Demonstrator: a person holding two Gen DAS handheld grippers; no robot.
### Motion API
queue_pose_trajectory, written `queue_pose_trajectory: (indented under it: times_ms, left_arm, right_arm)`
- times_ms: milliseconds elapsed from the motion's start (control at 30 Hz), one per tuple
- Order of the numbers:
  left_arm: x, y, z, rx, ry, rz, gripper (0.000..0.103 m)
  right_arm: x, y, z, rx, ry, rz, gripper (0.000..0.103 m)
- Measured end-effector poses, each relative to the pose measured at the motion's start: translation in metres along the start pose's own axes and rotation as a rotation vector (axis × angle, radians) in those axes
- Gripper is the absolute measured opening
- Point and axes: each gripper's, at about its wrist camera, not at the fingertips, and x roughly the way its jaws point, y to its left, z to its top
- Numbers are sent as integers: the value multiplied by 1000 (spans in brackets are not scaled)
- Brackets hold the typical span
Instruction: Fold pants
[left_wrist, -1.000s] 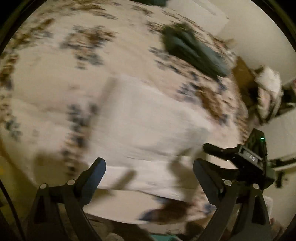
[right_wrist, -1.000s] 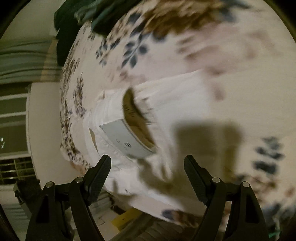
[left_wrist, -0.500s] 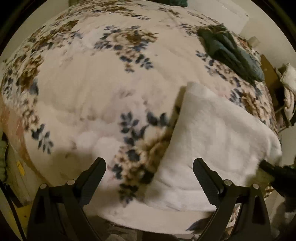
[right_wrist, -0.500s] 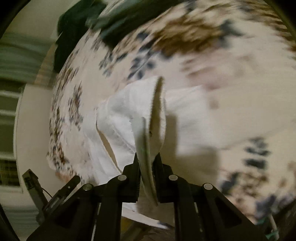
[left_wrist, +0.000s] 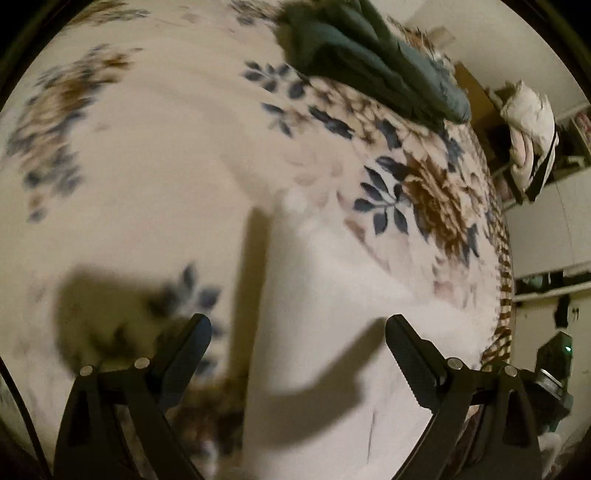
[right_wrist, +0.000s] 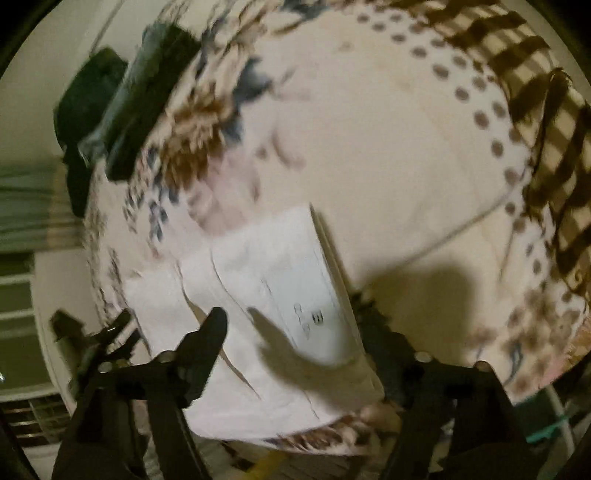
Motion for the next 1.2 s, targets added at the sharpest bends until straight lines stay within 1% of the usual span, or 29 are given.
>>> queue_pose_trajectory:
  times_ms: [33, 67, 100, 133, 167, 200, 233, 267, 300, 367, 400, 467, 500, 533, 567, 600, 700, 733, 800, 833, 900, 933, 967, 1000, 1033, 1100, 1133, 1167, 1200]
  left_arm:
    - [14, 0, 10, -1, 25, -19, 96]
    - [24, 0, 16, 1, 44, -67, 93]
    - [31, 1, 21, 2, 59, -103, 68]
    - [36, 2, 25, 0, 61, -114, 55]
    - [38, 3, 29, 9, 66, -123, 45]
    - [37, 5, 30, 13, 61, -133, 35]
    - [34, 8, 30, 8, 57, -150, 31]
    - [31, 15, 30, -9, 53, -169, 30]
    - [30, 24, 29, -47, 54, -196, 29]
    - [36, 47, 27, -182, 73, -271, 29]
    - [40, 59, 26, -264, 86, -316, 31]
    - [40, 71, 22, -361, 108, -399, 38]
    - [35, 69, 21, -356, 113, -408, 53]
    - [23, 63, 18, -312, 99, -396, 64]
    - [14, 56, 15, -262, 84, -372, 83]
    - [2, 46, 9, -196, 66, -346, 88]
    - [-12, 28, -14, -71, 76, -286, 89]
    - [-10, 26, -22, -48, 87, -269, 89]
    - [1, 24, -36, -30, 114, -232, 90]
    - [10, 27, -42, -40, 146, -234, 90]
    - [24, 31, -51, -71, 187, -255, 90]
    - [27, 31, -53, -75, 186, -263, 90]
    - [28, 30, -55, -69, 180, -262, 91]
    - [28, 30, -56, -66, 175, -258, 92]
    - [27, 29, -57, -64, 175, -257, 92]
    - [23, 31, -56, -64, 180, -262, 93]
    - [23, 32, -56, -64, 182, -268, 93]
    - [26, 30, -56, -64, 188, -277, 93]
    - [27, 32, -55, -69, 194, -287, 93]
  right_arm:
    - [6, -1, 4, 5, 10, 22, 83]
    - [17, -4, 8, 10, 38, 38, 83]
    - [32, -9, 13, 21, 72, 54, 83]
    - [44, -10, 15, 33, 90, 67, 82]
    - [55, -12, 16, 37, 101, 88, 77]
    - [61, -12, 18, 29, 98, 109, 49]
    - [61, -8, 19, 4, 87, 111, 15]
    - [58, -3, 22, -24, 73, 91, 15]
    - [50, 4, 21, -57, 31, 65, 15]
    - [42, 12, 21, -77, -5, 41, 15]
    - [44, 16, 21, -97, 17, 34, 17]
    - [51, 14, 20, -83, 102, 61, 36]
    - [55, 5, 20, -38, 165, 103, 64]
    - [54, -2, 19, -2, 194, 142, 86]
    - [50, -9, 15, 16, 202, 166, 88]
    - [44, -16, 10, 14, 207, 171, 88]
    - [55, -36, -10, 37, 294, 113, 88]
    - [64, -40, -17, 45, 329, 115, 88]
    - [90, -46, -33, 78, 401, 163, 90]
    - [96, -45, -37, 92, 406, 177, 94]
    - [100, -42, -44, 119, 362, 235, 101]
    - [101, -42, -48, 141, 360, 274, 101]
    - [106, -42, -55, 185, 381, 351, 100]
    - [109, -41, -62, 207, 407, 398, 100]
    - [115, -38, -72, 209, 449, 419, 100]
    - [126, -35, -89, 212, 472, 405, 100]
    - [130, -35, -94, 225, 478, 419, 100]
    - [136, -34, -97, 252, 455, 436, 100]
    - [141, -36, -98, 312, 395, 492, 100]
